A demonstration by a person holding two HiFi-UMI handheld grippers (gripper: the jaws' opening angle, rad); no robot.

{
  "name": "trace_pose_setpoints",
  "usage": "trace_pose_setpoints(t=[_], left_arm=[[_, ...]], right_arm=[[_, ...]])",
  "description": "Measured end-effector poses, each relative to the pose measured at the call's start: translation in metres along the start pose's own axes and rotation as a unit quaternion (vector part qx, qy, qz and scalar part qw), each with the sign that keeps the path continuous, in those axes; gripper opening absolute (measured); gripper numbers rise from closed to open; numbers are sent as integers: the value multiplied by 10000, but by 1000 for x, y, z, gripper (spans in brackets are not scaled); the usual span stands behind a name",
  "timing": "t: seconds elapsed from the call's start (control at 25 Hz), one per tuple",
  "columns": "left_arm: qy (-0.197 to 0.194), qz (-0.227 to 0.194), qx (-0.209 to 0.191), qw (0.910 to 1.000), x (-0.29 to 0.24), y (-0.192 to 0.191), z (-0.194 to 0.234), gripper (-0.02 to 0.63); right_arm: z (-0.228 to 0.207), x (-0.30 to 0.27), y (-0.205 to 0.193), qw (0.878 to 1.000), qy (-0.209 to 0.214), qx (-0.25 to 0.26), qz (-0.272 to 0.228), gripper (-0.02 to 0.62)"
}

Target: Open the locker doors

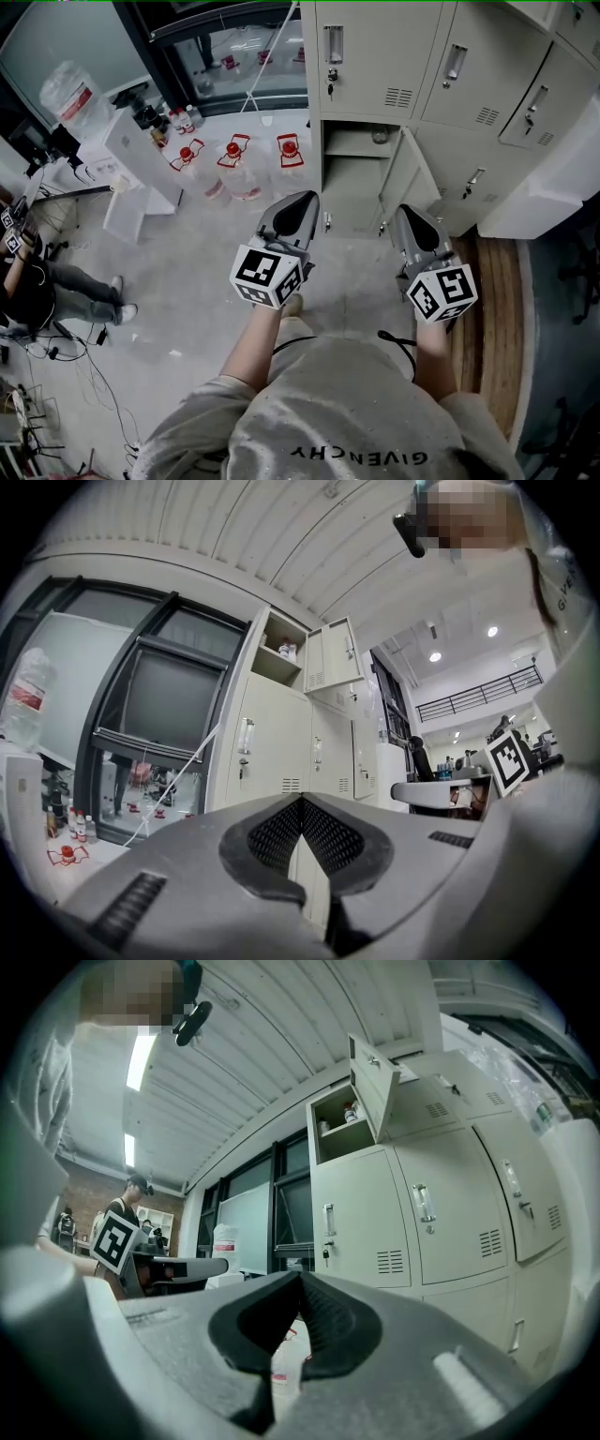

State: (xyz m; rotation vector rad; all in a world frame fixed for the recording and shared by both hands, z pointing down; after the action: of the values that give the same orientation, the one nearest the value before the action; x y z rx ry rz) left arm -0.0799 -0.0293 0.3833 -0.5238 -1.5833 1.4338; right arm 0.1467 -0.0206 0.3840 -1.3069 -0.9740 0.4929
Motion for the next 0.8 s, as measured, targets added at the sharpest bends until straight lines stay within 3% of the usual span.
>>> trace_pose_setpoints(t=[0.8], left_arm=[[157,51,-84,9998,-4,-3,-4,-2]], right_arm=[[-11,10,-10,9998,-22,-136,135,2]])
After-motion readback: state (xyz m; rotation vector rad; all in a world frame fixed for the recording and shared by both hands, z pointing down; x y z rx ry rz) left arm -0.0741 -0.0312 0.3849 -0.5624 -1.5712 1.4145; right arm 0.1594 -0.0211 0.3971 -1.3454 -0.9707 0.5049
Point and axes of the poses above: the fingertips, and each gripper's own axes: x backward along the fingers, z to its left, y out of its top, the point moved 7 cm from there along x, backward along the fingers, and after that the axes turned 14 degrees about -z, right-handed, at the moved point
